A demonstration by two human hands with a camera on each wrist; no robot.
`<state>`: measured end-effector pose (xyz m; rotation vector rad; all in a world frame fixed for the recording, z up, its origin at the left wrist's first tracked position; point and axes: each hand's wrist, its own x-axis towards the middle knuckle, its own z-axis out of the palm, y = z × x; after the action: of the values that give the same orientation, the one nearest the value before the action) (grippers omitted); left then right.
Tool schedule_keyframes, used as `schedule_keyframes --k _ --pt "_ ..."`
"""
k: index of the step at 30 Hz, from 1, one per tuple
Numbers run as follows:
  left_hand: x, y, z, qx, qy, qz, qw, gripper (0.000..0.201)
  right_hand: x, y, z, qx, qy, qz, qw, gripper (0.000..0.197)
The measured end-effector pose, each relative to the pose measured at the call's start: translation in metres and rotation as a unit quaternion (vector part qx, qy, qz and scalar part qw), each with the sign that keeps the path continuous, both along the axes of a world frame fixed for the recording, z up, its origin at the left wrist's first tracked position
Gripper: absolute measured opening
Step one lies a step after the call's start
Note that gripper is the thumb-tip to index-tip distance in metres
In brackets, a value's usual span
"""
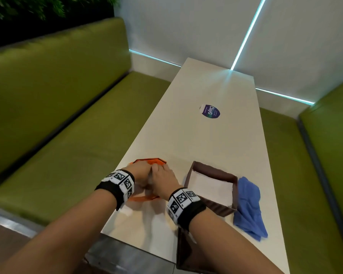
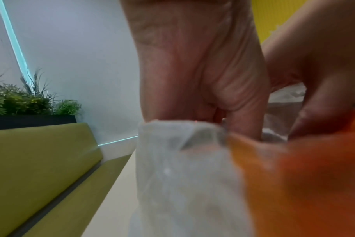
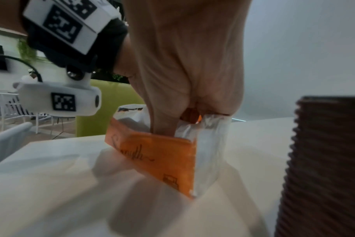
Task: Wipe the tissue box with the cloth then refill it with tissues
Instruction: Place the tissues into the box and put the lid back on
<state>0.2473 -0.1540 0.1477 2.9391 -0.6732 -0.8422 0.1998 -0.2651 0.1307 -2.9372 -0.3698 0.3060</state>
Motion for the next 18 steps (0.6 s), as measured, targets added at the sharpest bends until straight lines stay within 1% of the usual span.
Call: schedule_keyframes --k 3,4,6,8,9,11,12,15,17,18 --pt "-0.011 0.005 0.003 -0.021 -0.010 -0.009 1.000 0.030 0.002 -0.004 0.005 -0.009 0.035 -0.009 0.999 0.070" --pt "-0.015 0.009 0.002 -0.039 -0.021 -0.005 0.999 0.036 0.003 -0.005 0.008 -0.008 0.044 -0.016 0.999 0.075" --pt "-0.022 0.018 0.002 -0.085 -0.038 0.000 0.996 0.055 0.006 -0.009 0.007 0.030 0.064 -0.051 0.996 0.078" --pt "-0.024 0.022 0.001 -0.120 -0.033 0.012 0.992 0.064 0.007 -0.012 0.007 0.071 0.082 -0.089 0.990 0.069" --pt "-0.024 0.023 0.000 -0.128 -0.028 0.021 0.991 0.064 0.009 -0.013 0.007 0.070 0.090 -0.096 0.989 0.062" --pt "-0.023 0.024 0.001 -0.129 -0.019 0.036 0.991 0.056 0.009 -0.013 0.008 0.040 0.097 -0.091 0.990 0.041" --pt "-0.023 0.025 0.001 -0.125 -0.020 0.038 0.991 0.050 0.008 -0.014 0.011 0.032 0.102 -0.093 0.990 0.034" --pt "-0.023 0.026 0.001 -0.121 -0.013 0.039 0.992 0.043 0.005 -0.012 0.014 0.036 0.115 -0.098 0.988 0.028" --pt "-0.023 0.024 0.002 -0.125 -0.001 0.045 0.991 0.043 0.003 -0.011 0.013 0.066 0.108 -0.100 0.987 0.030" --pt "-0.022 0.023 0.003 -0.132 0.008 0.051 0.990 0.044 0.002 -0.011 0.014 0.093 0.103 -0.107 0.985 0.035"
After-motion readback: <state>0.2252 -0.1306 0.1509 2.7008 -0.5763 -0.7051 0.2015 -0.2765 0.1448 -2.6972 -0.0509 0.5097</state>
